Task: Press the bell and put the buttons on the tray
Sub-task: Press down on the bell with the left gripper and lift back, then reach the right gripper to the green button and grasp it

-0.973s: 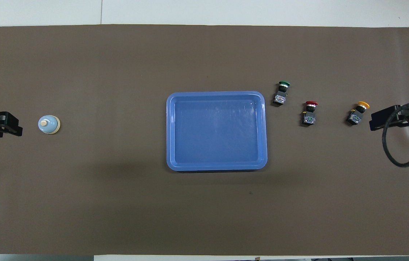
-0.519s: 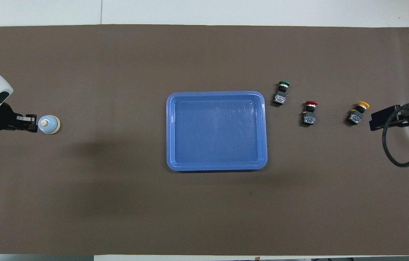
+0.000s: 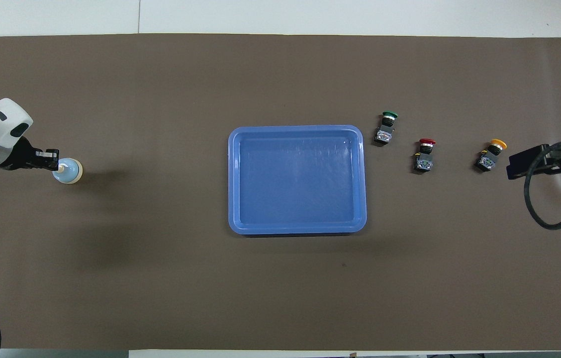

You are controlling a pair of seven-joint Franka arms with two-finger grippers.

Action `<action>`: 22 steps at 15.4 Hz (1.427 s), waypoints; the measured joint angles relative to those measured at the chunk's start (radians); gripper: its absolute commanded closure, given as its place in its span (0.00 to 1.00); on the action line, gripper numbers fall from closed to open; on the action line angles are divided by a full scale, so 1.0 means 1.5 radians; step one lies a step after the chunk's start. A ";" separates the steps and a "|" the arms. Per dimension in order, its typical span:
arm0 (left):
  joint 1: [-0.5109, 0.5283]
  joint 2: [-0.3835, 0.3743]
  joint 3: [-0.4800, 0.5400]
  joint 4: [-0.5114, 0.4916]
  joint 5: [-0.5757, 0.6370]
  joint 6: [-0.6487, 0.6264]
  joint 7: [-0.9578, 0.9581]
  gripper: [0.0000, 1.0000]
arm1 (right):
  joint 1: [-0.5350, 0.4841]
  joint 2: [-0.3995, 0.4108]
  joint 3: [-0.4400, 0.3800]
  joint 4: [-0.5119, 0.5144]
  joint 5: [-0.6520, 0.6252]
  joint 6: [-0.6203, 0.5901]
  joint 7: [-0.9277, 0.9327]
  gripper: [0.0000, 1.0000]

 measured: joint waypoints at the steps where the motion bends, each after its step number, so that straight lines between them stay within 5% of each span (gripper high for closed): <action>1: 0.000 0.007 0.002 0.000 0.000 0.009 0.005 1.00 | 0.000 0.000 0.000 0.000 0.000 0.000 0.000 0.00; 4: 0.000 0.025 0.003 -0.004 0.000 0.037 0.011 0.96 | 0.000 0.000 0.000 0.000 0.000 0.000 0.000 0.00; 5: -0.001 0.023 0.003 -0.004 0.000 0.037 0.012 0.82 | 0.000 0.000 0.000 0.000 0.000 0.000 0.000 0.00; 8: -0.001 0.025 0.002 0.020 0.000 -0.002 0.013 0.09 | 0.000 0.000 0.000 0.000 0.000 0.000 0.000 0.00; 9: -0.003 0.022 0.002 0.046 0.000 -0.045 0.013 0.00 | 0.000 0.000 0.000 0.000 0.000 0.000 0.000 0.00; 15: -0.062 -0.085 -0.002 0.166 0.000 -0.307 -0.048 0.00 | 0.000 0.000 0.000 0.000 0.000 0.000 0.000 0.00; 22: -0.085 -0.172 -0.003 0.162 -0.001 -0.409 -0.092 0.00 | 0.003 0.000 0.002 -0.005 0.000 0.009 0.000 0.00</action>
